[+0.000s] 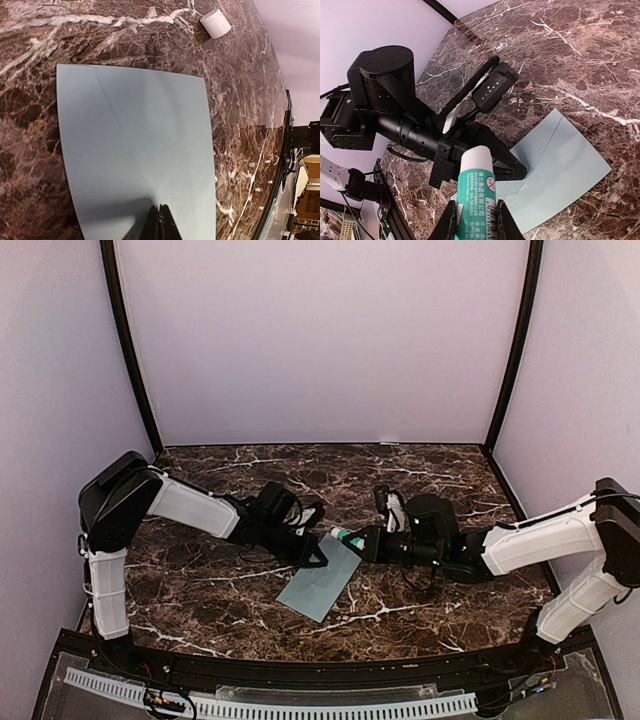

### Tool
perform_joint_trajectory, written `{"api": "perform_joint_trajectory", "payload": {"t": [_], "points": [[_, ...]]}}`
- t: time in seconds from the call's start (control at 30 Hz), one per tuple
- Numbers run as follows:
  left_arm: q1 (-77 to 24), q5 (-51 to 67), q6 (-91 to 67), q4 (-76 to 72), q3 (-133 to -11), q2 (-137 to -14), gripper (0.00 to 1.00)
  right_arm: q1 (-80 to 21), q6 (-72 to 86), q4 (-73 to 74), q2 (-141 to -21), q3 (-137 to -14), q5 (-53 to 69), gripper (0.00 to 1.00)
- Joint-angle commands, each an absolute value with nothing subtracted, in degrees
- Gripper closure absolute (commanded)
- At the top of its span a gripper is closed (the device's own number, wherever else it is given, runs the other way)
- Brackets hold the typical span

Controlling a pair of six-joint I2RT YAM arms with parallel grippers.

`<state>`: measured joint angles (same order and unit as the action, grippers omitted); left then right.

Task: Place the letter into the envelope and seal it
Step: Seal the envelope flap on the envelope.

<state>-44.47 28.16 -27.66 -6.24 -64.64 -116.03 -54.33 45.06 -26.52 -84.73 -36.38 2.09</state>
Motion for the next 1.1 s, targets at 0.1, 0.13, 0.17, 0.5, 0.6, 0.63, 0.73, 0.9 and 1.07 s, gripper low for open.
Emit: {"api": "perform_joint_trajectory", "payload": {"t": [0.1, 0.13, 0.17, 0.5, 0.6, 0.63, 0.73, 0.9, 1.07], "points": [[-44.5, 28.0, -27.5, -3.8, -62.5, -115.4, 1.00, -54.0, 44.6, -28.1, -83.6, -35.8, 1.4, 0.90], [-44.5, 28.4, -27.9, -3.9, -62.6, -114.8, 1.00, -54.0, 44.6, -27.9, -83.5, -35.7, 1.3, 0.90], [-44.5, 29.2, -28.0, -4.3, -62.6, -113.6, 1.00, -54.0, 44.6, -27.8, -83.3, -35.7, 1.3, 0.91], [-45.4, 32.9, -27.7, -4.0, -60.9, -109.2, 1.00, -54.0, 44.7, -27.8, -83.3, -35.8, 1.3, 0.91], [-46.0, 33.6, -27.5, -4.6, -60.1, -109.5, 1.00, -53.9, 44.7, -27.7, -83.5, -35.8, 1.4, 0.91], [-46.1, 33.7, -27.4, -4.6, -59.9, -109.7, 1.00, -54.0, 44.8, -27.7, -83.7, -35.8, 1.4, 0.90], [-46.3, 33.9, -27.3, -4.9, -59.5, -110.7, 1.00, -53.9, 44.8, -27.7, -83.7, -35.9, 1.5, 0.91], [-46.4, 32.3, -26.8, -4.0, -59.0, -112.3, 1.00, -53.9, 44.8, -27.6, -83.7, -36.0, 1.5, 0.90], [-46.3, 31.1, -26.8, -3.3, -57.2, -112.9, 1.00, -54.0, 44.9, -27.5, -83.3, -35.7, 1.3, 0.91]]}}
